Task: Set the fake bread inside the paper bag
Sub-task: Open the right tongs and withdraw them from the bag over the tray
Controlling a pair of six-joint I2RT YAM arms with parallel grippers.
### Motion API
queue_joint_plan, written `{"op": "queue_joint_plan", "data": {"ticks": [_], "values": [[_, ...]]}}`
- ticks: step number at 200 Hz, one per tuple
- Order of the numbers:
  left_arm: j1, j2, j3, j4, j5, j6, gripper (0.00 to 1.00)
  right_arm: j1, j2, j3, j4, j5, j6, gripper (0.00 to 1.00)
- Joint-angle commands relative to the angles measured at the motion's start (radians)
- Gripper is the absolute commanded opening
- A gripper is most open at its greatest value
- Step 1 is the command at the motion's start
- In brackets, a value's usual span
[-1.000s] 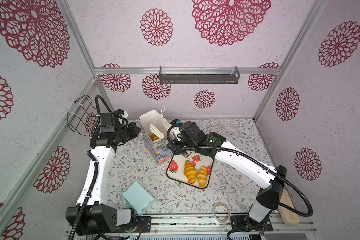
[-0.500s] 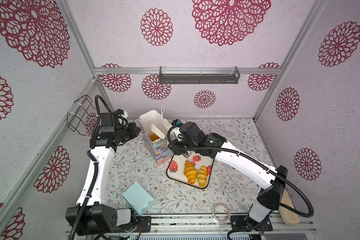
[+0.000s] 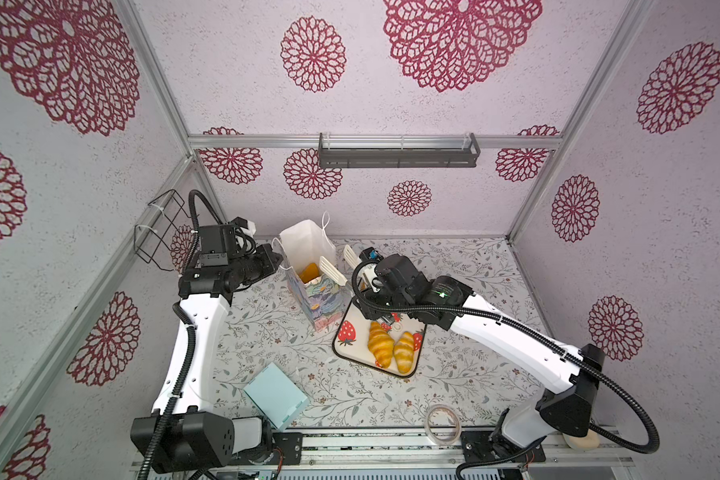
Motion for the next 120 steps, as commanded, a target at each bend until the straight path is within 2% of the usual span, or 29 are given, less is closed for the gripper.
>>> {"op": "queue_joint_plan", "data": {"ticks": [1, 56, 120], "values": [[0.009, -0.019, 0.001, 0.034, 0.042, -0.011, 0.0, -0.012, -0.07, -0.026, -0.002, 0.037, 0.029, 0.55], [0.008, -0.012, 0.003, 0.035, 0.045, -0.009, 0.0, -0.051, -0.146, -0.174, -0.039, 0.025, 0.062, 0.55], [0.008, -0.012, -0.003, 0.049, 0.067, -0.01, 0.0, -0.074, -0.169, -0.3, -0.088, -0.006, 0.087, 0.55]]}}
